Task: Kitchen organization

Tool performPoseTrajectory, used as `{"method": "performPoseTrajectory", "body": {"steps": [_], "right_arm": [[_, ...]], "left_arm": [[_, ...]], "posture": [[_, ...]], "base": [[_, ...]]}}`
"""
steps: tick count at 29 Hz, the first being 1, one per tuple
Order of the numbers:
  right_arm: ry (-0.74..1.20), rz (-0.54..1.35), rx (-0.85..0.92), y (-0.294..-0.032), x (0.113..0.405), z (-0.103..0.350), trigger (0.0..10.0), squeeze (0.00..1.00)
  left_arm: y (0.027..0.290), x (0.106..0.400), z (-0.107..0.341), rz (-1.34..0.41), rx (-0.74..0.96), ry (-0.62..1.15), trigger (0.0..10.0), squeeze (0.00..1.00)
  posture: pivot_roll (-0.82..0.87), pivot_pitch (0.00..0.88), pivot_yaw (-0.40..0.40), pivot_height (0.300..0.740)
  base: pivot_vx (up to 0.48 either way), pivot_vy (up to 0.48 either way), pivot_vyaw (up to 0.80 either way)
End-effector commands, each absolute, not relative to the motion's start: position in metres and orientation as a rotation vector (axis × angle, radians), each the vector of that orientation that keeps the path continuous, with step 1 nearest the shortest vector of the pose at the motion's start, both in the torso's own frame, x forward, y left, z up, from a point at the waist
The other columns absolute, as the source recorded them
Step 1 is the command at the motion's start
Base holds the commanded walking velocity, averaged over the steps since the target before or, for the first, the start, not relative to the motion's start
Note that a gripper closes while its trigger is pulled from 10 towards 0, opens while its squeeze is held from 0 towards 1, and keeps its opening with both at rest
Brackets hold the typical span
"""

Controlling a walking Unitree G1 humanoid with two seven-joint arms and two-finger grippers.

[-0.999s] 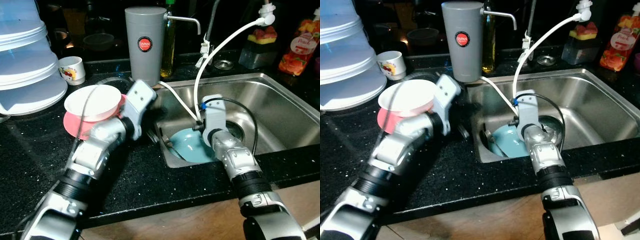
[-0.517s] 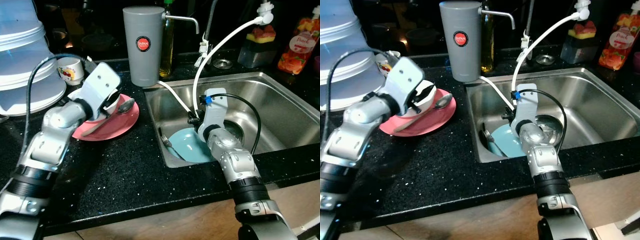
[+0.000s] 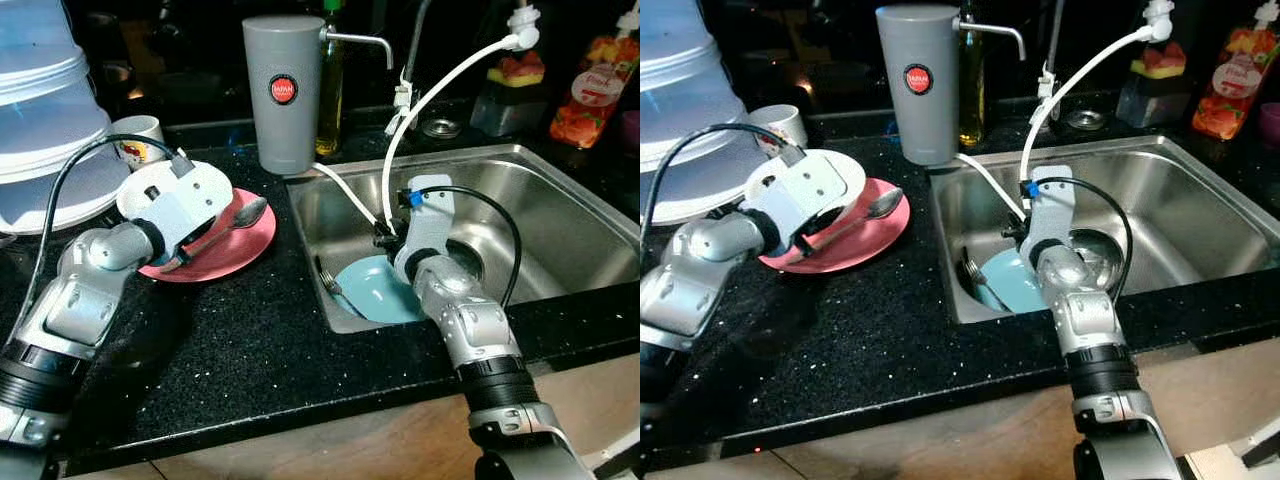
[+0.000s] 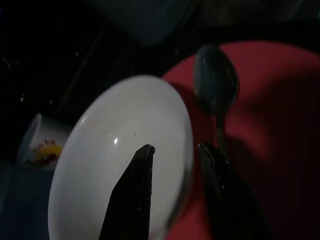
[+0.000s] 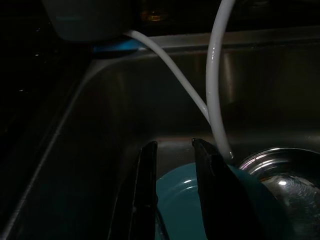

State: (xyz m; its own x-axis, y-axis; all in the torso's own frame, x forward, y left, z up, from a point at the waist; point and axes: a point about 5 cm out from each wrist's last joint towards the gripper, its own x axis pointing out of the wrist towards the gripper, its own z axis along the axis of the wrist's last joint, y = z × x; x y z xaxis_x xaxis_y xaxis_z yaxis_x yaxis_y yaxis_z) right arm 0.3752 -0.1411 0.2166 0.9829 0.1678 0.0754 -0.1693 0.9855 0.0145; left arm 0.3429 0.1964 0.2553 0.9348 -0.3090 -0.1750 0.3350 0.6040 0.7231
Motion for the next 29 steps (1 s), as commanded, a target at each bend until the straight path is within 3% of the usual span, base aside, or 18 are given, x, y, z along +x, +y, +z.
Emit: {"method": "performPoseTrajectory", "body": {"steps": [1,3,4,5,6,7,23,26,29], "right_arm": [[-0.061,0.176,0.029,-0.140,0.374,0.215,10.0,0.00],[-0.060,0.173,0.031,-0.140,0.373,0.215,10.0,0.00],[-0.060,0.172,0.032,-0.141,0.373,0.215,10.0,0.00],[-0.060,0.172,0.032,-0.141,0.373,0.215,10.0,0.00],[-0.059,0.170,0.033,-0.141,0.373,0.215,10.0,0.00],[-0.059,0.166,0.035,-0.142,0.373,0.216,10.0,0.00],[-0.059,0.148,0.046,-0.146,0.374,0.217,10.0,0.00],[-0.073,0.142,0.075,-0.147,0.374,0.221,10.0,0.00],[-0.088,0.141,0.109,-0.147,0.374,0.224,10.0,0.00]], "left_arm": [[0.203,0.342,0.249,-0.356,0.875,0.090,10.0,0.00],[0.203,0.342,0.250,-0.353,0.873,0.092,10.0,0.00],[0.203,0.342,0.250,-0.351,0.871,0.088,7.2,0.00],[0.203,0.342,0.250,-0.351,0.871,0.088,7.2,0.00],[0.203,0.342,0.251,-0.351,0.870,0.083,4.3,0.00],[0.202,0.343,0.253,-0.343,0.867,0.066,0.0,0.00],[0.199,0.344,0.269,-0.293,0.918,-0.028,0.0,0.00],[0.195,0.344,0.285,-0.227,1.020,-0.166,0.0,0.00],[0.177,0.340,0.296,-0.293,1.047,-0.319,0.0,0.00]], "posture": [[0.06,0.038,0.068,0.740],[0.06,0.040,0.069,0.740],[0.06,0.042,0.069,0.740],[0.06,0.042,0.069,0.740],[0.06,0.042,0.069,0.740],[0.06,0.043,0.070,0.740],[0.06,0.049,0.072,0.740],[0.06,0.047,0.070,0.740],[0.06,0.047,0.070,0.740]], "base": [[0.000,0.000,0.00],[0.000,0.000,0.00],[0.000,0.000,0.00],[0.000,0.000,0.00],[0.000,0.000,0.00],[0.000,0.000,0.00],[0.000,0.000,0.00],[0.000,0.000,0.00],[0.000,0.000,0.00]]}}
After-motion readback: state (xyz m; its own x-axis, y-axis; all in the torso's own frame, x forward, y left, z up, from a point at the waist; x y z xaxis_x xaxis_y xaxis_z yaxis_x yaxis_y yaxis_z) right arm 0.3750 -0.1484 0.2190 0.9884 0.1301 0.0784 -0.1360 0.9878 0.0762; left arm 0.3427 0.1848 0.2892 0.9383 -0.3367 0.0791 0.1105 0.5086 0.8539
